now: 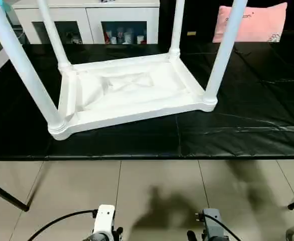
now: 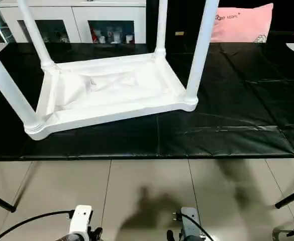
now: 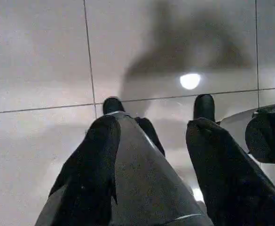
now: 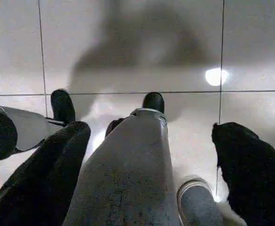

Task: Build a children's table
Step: Rotate leg to tighten

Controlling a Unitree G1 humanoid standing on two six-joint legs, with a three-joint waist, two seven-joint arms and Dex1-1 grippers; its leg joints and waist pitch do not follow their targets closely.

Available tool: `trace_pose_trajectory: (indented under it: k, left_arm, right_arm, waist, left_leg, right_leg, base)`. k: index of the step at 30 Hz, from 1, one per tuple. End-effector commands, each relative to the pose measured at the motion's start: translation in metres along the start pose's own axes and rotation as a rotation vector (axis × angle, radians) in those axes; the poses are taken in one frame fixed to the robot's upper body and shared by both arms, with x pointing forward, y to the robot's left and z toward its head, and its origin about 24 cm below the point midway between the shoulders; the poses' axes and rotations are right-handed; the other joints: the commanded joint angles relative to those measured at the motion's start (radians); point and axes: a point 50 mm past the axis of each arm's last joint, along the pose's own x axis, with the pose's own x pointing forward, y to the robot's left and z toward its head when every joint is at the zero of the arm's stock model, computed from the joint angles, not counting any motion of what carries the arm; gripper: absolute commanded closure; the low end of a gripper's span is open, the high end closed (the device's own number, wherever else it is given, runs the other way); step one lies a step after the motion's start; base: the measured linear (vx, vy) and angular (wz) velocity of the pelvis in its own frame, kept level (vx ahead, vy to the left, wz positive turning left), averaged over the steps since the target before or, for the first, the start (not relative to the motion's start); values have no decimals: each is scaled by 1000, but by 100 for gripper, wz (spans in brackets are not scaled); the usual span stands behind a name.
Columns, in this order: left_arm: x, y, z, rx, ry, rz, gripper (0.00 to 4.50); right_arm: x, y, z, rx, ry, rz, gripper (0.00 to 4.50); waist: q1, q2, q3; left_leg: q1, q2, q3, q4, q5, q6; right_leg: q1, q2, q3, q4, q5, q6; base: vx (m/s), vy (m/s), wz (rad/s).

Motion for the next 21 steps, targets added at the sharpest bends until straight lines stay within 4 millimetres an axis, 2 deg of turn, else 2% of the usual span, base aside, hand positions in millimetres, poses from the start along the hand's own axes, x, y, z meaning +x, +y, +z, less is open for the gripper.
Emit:
trace_pose_trajectory:
  k: [1, 21]
  left_arm:
    - [0, 2, -2, -2, 12, 5, 190]
    - [0, 2, -2, -2, 12, 5, 190]
  right_arm:
    - [0, 0, -6, -7, 24, -1, 0]
    - [0, 0, -6, -7, 24, -1, 0]
  waist:
    - [-2, -3, -29]
    - [-1, -4, -30]
  left_leg:
    - [19, 97, -44, -96, -353, 17]
    - [19, 97, -43, -94, -337, 25]
  right_leg:
    - [17, -100, 51, -87, -220, -242]
    - [18, -99, 50, -85, -198, -248]
  base:
    - [0, 0, 0]
    - [0, 0, 0]
